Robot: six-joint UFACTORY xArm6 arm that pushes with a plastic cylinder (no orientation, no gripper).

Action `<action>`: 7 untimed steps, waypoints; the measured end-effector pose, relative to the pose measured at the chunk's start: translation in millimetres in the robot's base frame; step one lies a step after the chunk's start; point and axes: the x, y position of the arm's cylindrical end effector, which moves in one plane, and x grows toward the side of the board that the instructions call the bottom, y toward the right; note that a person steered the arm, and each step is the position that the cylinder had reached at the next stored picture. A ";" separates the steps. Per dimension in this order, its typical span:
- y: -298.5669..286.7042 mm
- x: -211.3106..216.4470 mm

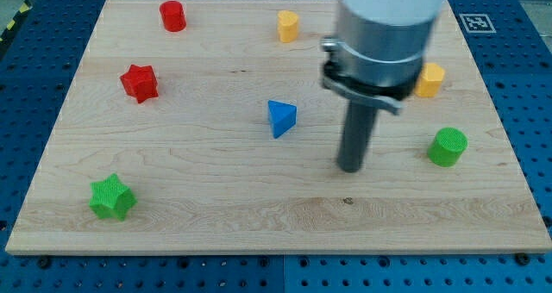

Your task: Place green circle at bottom center

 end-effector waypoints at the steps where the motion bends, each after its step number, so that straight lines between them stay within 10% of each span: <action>1: 75.9 15.1; 4: 238.5 21.2; 7: 233.8 1.7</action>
